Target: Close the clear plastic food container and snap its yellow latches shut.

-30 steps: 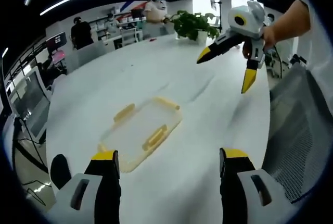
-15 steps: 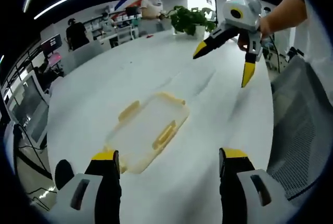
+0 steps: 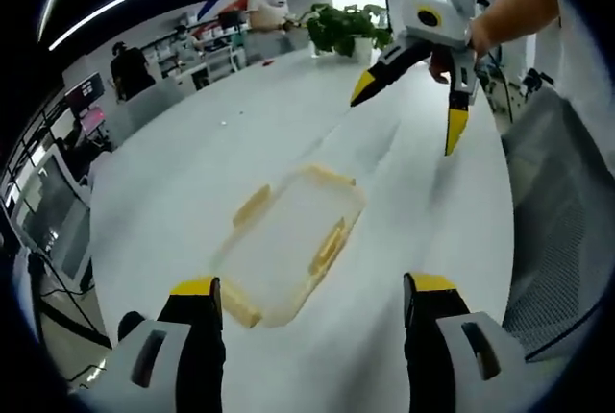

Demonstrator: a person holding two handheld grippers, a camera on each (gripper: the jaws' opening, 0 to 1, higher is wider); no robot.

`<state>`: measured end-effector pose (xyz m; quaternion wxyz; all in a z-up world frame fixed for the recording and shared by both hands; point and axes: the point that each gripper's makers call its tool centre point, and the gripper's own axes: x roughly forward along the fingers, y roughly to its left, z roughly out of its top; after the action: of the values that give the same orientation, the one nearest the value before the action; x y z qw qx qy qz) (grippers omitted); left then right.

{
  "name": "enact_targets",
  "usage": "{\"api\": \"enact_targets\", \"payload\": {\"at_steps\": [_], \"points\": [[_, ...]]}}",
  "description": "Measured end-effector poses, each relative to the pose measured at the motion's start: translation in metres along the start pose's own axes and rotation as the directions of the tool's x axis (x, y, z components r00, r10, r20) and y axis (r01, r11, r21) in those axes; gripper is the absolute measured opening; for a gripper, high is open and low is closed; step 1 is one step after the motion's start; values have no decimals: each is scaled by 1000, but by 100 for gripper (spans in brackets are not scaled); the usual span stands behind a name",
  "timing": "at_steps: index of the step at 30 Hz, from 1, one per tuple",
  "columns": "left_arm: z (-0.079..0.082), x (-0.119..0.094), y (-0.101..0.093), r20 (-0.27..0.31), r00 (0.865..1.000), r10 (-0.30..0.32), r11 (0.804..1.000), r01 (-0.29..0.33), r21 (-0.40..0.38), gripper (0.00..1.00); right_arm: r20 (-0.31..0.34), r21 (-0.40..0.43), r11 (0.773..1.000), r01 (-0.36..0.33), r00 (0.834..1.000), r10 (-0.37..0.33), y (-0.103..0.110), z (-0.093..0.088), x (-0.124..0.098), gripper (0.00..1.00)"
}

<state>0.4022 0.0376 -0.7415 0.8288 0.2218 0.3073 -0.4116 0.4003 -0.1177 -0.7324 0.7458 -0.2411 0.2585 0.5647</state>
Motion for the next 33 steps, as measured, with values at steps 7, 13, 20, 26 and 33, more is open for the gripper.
{"api": "enact_targets", "payload": {"at_steps": [7, 13, 20, 26, 33], "points": [[-7, 6, 6, -28, 1000, -11, 1000, 11, 19, 73, -11, -20, 1000, -7, 1000, 7, -9, 0, 9, 77], [-10, 8, 14, -44, 999, -14, 999, 16, 47, 73, -27, -51, 998, -21, 999, 19, -15, 3, 16, 75], [-19, 10, 23, -94, 995, -36, 992, 47, 115, 73, -45, -85, 995, -44, 998, 40, -21, 8, 26, 75], [-22, 11, 34, -116, 992, -43, 988, 60, 141, 72, -57, -84, 995, -60, 997, 55, -24, 8, 35, 73], [-29, 17, 43, -156, 985, -72, 980, 99, 171, 70, -85, -123, 989, -78, 994, 68, -25, 6, 46, 73]]}}
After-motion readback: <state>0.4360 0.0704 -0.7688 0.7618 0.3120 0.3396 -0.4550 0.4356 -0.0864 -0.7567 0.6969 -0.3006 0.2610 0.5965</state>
